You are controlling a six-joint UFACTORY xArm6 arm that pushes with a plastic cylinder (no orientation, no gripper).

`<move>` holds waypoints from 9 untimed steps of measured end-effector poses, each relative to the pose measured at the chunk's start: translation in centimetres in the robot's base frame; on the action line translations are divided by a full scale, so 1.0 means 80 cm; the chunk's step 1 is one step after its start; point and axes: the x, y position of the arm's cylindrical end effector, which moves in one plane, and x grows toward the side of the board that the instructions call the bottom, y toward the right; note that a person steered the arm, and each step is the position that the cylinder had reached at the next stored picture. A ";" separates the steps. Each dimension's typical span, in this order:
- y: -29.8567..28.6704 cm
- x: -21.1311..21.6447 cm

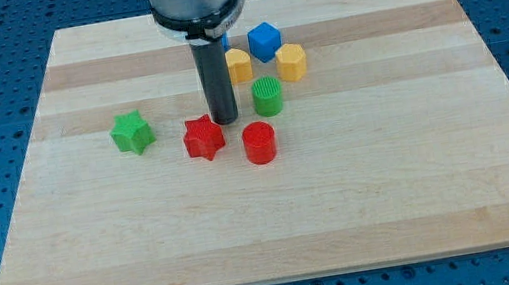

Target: Move the red star into the green star

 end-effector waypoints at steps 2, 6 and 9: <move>0.022 -0.009; 0.061 0.041; 0.063 0.158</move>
